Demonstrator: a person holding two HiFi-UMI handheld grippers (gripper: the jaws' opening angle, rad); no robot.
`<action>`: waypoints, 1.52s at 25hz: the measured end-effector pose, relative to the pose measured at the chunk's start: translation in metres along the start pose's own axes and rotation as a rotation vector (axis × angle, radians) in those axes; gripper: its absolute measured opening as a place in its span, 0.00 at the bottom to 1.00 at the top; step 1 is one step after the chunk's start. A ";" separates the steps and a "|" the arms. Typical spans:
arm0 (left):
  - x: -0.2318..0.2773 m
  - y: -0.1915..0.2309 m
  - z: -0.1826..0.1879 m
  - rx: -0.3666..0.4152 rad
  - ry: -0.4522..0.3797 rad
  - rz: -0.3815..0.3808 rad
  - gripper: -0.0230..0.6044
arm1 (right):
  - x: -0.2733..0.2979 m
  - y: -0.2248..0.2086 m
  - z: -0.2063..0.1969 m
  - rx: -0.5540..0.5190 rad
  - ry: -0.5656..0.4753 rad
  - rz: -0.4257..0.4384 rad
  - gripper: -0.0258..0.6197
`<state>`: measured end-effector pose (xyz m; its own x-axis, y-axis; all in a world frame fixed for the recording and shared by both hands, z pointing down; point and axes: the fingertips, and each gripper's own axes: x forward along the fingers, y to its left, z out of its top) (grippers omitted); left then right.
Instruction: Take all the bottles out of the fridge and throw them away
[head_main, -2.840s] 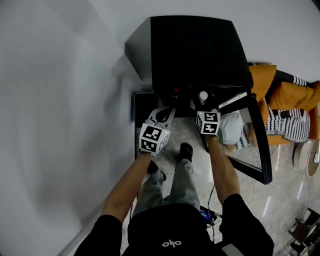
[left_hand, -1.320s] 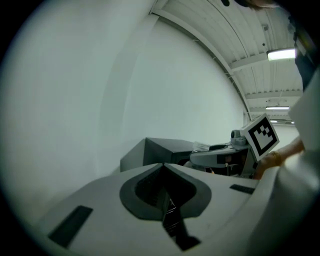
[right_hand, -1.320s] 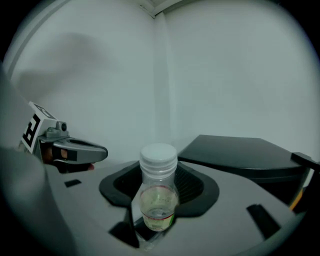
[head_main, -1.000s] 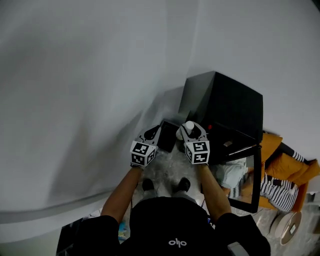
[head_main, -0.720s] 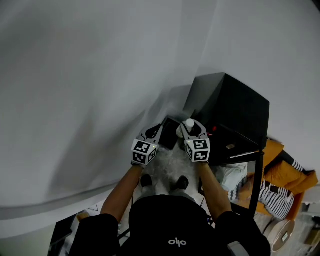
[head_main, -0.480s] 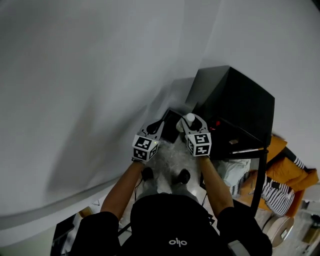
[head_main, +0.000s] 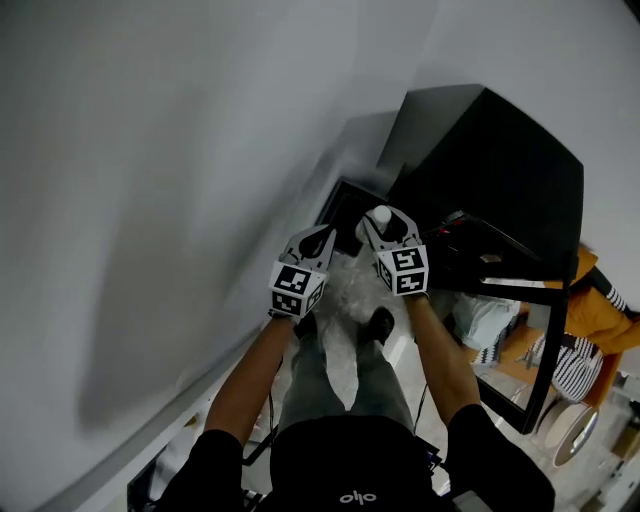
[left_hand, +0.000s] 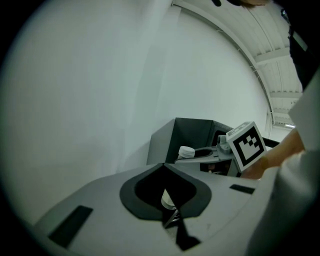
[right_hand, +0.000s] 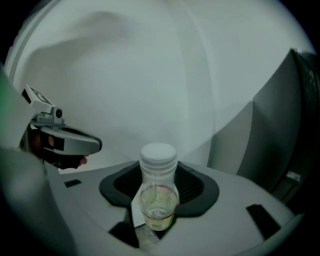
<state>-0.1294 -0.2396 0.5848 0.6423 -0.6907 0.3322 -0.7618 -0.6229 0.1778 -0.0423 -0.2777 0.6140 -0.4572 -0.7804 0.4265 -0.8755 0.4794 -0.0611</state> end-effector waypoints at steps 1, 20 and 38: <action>0.005 0.001 -0.011 -0.005 0.005 -0.007 0.04 | 0.007 -0.001 -0.012 0.002 0.008 0.001 0.35; 0.073 0.035 -0.251 -0.091 0.148 -0.027 0.04 | 0.101 0.012 -0.279 0.061 0.166 0.036 0.35; 0.111 0.066 -0.304 -0.091 0.183 -0.037 0.04 | 0.188 -0.031 -0.342 0.117 0.175 -0.014 0.35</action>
<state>-0.1339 -0.2457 0.9149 0.6504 -0.5848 0.4848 -0.7478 -0.6050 0.2734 -0.0472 -0.3020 1.0044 -0.4196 -0.7005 0.5773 -0.8985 0.4111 -0.1541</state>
